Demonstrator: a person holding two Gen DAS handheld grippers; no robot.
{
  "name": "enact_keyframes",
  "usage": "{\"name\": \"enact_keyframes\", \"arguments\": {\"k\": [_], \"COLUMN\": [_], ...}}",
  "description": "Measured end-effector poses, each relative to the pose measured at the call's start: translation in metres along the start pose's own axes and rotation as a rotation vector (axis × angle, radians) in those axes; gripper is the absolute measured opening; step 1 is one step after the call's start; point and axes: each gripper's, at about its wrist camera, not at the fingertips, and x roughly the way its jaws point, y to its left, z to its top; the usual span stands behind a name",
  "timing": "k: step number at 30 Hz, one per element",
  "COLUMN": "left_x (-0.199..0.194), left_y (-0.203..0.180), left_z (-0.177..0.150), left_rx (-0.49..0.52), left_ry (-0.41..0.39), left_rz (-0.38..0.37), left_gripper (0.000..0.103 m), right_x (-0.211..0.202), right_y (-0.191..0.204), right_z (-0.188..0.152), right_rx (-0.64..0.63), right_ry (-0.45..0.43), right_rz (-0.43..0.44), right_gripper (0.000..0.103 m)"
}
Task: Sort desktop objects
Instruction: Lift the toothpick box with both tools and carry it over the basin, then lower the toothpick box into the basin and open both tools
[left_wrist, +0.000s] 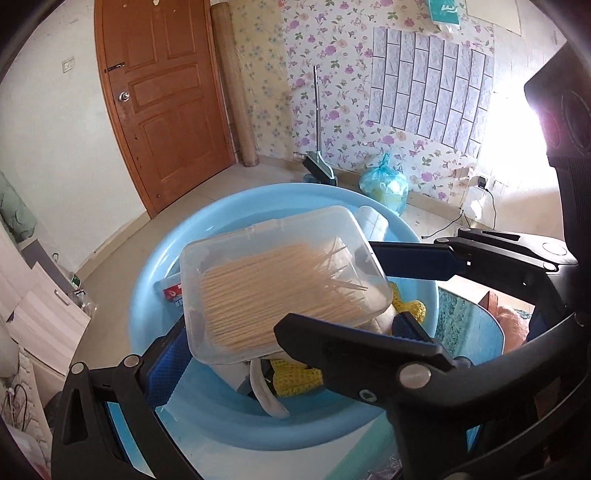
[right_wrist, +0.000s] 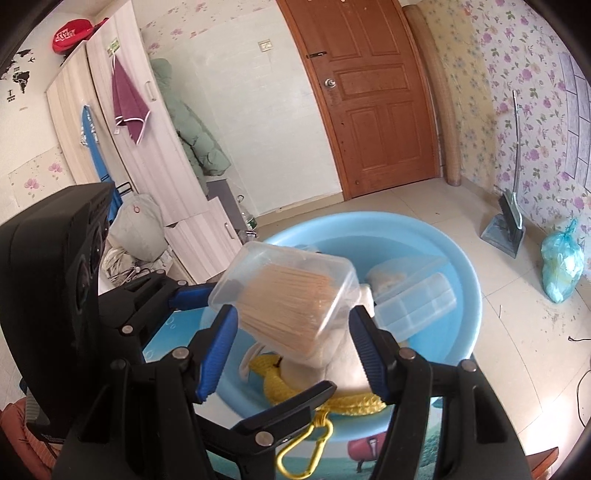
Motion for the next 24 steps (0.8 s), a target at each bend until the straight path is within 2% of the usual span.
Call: {"name": "enact_keyframes", "arguments": {"k": [6,15,24], "left_x": [0.001,-0.027,-0.069], "left_y": [0.004,0.017,0.036], "left_z": [-0.007,-0.026,-0.048], "left_rx": [-0.014,-0.07,-0.195], "left_ry": [0.012,0.001,-0.029], "left_rz": [-0.022,-0.03,-0.038], "left_gripper": [0.102,0.103,0.103], "right_x": [0.006,-0.006,-0.024], "right_y": [-0.001,0.007,0.025], "right_z": [-0.003,-0.006,-0.01], "right_rx": [-0.004,0.003,0.004], "right_ry": [0.02,0.017,0.018], "right_rz": [-0.033,-0.115,-0.162], "right_gripper": [0.063,0.063,0.063]}}
